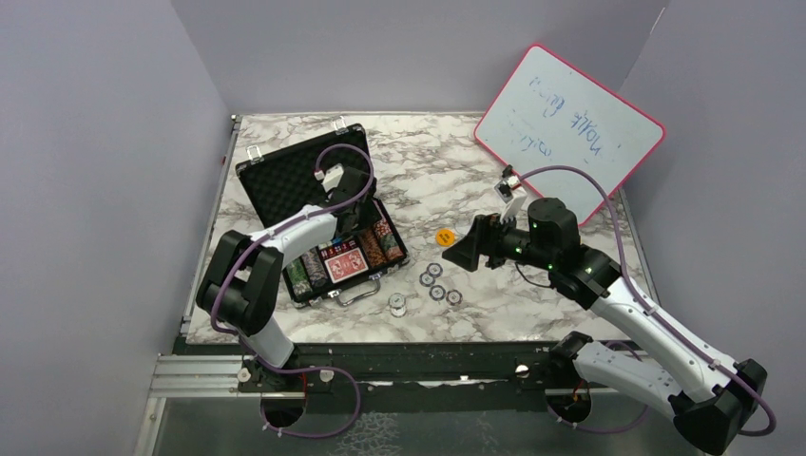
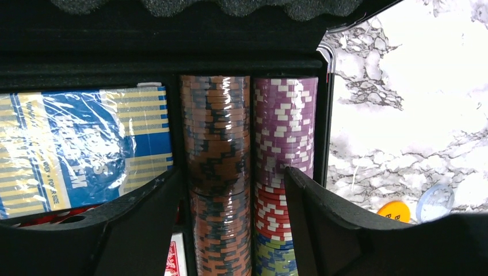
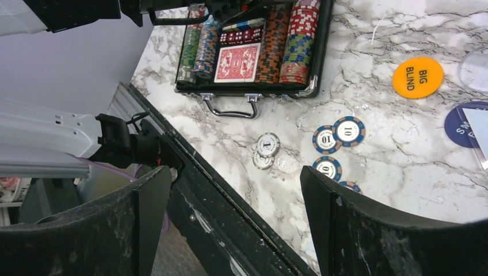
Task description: Pack up texas hold em set
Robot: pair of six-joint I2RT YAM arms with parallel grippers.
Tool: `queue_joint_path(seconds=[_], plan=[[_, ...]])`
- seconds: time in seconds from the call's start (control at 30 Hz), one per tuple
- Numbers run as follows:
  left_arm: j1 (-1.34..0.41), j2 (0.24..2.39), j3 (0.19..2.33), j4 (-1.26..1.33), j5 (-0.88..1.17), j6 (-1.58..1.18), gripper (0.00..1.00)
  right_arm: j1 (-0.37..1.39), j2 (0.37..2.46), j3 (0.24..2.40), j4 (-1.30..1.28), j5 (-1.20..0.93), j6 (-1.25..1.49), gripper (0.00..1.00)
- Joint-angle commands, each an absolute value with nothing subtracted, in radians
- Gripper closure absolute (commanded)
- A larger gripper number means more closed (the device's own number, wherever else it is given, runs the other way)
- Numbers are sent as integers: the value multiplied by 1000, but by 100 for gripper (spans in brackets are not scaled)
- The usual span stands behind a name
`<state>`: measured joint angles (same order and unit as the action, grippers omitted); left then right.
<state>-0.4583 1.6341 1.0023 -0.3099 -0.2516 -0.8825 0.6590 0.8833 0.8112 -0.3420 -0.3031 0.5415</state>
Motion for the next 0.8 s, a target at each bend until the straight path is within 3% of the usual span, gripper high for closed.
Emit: queue_joint_path(seconds=[0.0, 0.23, 0.53, 0.67, 0.77], plan=[[-463, 1586, 1024, -343, -254, -839, 32, 661, 864, 805, -347, -283, 529, 14], [-463, 1469, 1034, -339, -256, -746, 32, 661, 882, 811, -377, -223, 505, 15], [-464, 1135, 927, -219, -129, -515, 29, 661, 1027, 799, -392, -25, 437, 21], [-463, 1008, 832, -140, -103, -420, 20, 661, 1188, 843, -399, 58, 415, 23], [-463, 939, 760, -111, -135, -402, 3, 662, 1303, 873, -416, 193, 410, 23]])
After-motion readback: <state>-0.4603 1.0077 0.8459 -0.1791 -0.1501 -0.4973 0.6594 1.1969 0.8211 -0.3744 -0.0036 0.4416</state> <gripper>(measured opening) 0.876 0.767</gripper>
